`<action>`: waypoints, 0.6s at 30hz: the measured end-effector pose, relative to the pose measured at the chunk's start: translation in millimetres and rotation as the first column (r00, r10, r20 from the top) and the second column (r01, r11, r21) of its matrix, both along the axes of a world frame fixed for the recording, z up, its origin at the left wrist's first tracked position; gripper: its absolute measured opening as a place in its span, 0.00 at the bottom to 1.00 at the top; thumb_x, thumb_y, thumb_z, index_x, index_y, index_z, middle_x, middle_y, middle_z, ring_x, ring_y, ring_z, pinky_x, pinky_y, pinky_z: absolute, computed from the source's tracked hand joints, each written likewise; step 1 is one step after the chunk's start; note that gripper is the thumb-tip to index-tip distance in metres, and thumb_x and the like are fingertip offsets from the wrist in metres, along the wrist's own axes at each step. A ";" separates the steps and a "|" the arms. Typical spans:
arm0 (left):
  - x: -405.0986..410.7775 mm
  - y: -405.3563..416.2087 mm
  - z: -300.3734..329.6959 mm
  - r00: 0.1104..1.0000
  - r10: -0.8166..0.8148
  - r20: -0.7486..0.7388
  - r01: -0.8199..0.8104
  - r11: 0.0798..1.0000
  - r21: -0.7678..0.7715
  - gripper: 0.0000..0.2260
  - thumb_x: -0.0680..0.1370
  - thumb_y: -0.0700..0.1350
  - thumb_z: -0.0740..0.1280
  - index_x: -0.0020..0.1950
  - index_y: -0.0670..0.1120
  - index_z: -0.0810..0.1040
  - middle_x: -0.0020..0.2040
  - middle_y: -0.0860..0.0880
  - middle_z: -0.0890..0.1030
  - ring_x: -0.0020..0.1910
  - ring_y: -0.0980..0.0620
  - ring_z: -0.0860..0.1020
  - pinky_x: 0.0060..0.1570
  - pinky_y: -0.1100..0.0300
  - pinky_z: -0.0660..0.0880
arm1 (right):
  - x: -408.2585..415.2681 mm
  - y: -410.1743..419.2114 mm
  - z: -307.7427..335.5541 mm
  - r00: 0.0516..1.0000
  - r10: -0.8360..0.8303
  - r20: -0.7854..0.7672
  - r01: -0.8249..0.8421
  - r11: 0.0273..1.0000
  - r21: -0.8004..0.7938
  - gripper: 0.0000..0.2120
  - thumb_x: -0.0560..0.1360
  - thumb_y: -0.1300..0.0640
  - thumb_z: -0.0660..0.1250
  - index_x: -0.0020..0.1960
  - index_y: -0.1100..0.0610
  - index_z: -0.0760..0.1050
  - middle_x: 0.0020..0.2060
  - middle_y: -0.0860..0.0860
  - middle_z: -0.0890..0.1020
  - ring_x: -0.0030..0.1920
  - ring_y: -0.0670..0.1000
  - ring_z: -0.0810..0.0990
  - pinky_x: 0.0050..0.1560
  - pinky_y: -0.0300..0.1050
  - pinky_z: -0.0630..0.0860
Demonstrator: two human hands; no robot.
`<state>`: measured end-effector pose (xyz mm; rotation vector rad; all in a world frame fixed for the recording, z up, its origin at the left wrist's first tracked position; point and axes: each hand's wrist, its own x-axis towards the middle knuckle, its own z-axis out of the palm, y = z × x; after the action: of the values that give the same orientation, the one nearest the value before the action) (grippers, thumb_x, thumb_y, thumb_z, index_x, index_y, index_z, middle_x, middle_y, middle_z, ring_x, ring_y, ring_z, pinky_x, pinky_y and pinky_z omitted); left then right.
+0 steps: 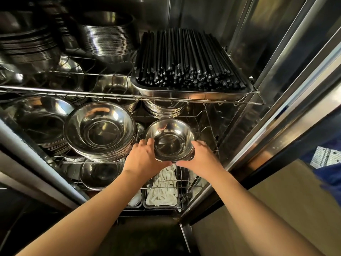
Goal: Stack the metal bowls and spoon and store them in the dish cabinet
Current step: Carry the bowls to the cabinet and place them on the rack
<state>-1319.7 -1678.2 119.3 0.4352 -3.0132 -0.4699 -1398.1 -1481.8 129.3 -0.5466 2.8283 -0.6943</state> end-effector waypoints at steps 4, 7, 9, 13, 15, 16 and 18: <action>7.1 -3.3 1.1 0.999 -0.008 -0.043 0.006 0.999 -0.032 0.43 0.67 0.74 0.66 0.72 0.47 0.67 0.65 0.47 0.76 0.64 0.45 0.73 0.62 0.52 0.74 | 3.8 -6.0 3.8 0.999 0.024 0.044 -0.023 1.000 -0.010 0.51 0.62 0.29 0.74 0.77 0.50 0.61 0.71 0.50 0.70 0.70 0.53 0.70 0.65 0.56 0.71; 11.3 -1.2 3.0 0.993 -0.072 -0.096 0.061 0.991 -0.118 0.37 0.71 0.72 0.63 0.70 0.47 0.70 0.65 0.47 0.75 0.63 0.46 0.71 0.62 0.53 0.73 | -1.9 -14.2 11.1 0.999 -0.003 0.052 0.002 1.000 0.015 0.46 0.68 0.28 0.66 0.78 0.50 0.59 0.73 0.51 0.68 0.72 0.56 0.69 0.65 0.59 0.71; 11.9 2.7 4.7 0.985 -0.132 -0.112 0.114 0.982 -0.150 0.35 0.72 0.70 0.63 0.70 0.48 0.71 0.65 0.47 0.74 0.63 0.46 0.70 0.61 0.52 0.74 | -15.1 -24.4 17.6 0.999 -0.017 -0.038 0.017 1.000 0.021 0.35 0.76 0.37 0.65 0.77 0.52 0.62 0.72 0.52 0.69 0.70 0.57 0.71 0.65 0.57 0.71; 11.2 10.5 4.3 0.972 -0.212 -0.105 0.196 0.970 -0.141 0.27 0.75 0.64 0.66 0.68 0.50 0.73 0.64 0.48 0.76 0.62 0.46 0.71 0.62 0.51 0.73 | -49.4 -44.4 34.7 0.995 -0.055 -0.089 0.061 0.996 0.058 0.23 0.82 0.52 0.62 0.75 0.55 0.67 0.72 0.55 0.71 0.67 0.58 0.74 0.63 0.53 0.73; 11.2 9.9 2.3 0.970 -0.219 -0.107 0.205 0.971 -0.126 0.23 0.77 0.60 0.66 0.67 0.50 0.74 0.63 0.48 0.77 0.61 0.47 0.72 0.62 0.52 0.72 | -63.6 -48.9 37.8 0.996 -0.077 -0.046 0.082 0.990 0.117 0.20 0.82 0.55 0.62 0.73 0.57 0.70 0.69 0.56 0.74 0.65 0.59 0.76 0.59 0.52 0.75; 11.3 9.5 1.3 0.970 -0.217 -0.109 0.205 0.972 -0.116 0.21 0.77 0.59 0.66 0.66 0.50 0.75 0.63 0.48 0.77 0.61 0.47 0.72 0.62 0.53 0.72 | -68.3 -49.5 37.6 0.996 -0.082 -0.025 0.085 0.985 0.149 0.17 0.82 0.56 0.63 0.69 0.58 0.73 0.65 0.57 0.77 0.62 0.59 0.78 0.56 0.51 0.76; 11.9 7.1 -0.6 0.972 -0.208 -0.112 0.198 0.976 -0.093 0.19 0.78 0.58 0.66 0.65 0.49 0.76 0.61 0.48 0.78 0.59 0.47 0.73 0.61 0.54 0.72 | -74.2 -50.8 34.4 0.995 -0.097 0.010 0.094 0.981 0.167 0.10 0.81 0.59 0.63 0.59 0.60 0.79 0.54 0.57 0.82 0.53 0.58 0.81 0.46 0.48 0.78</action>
<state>-1307.8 -1671.1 118.7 0.0886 -2.9581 -0.3692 -1472.4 -1532.6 163.7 -0.3776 2.8757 -0.4692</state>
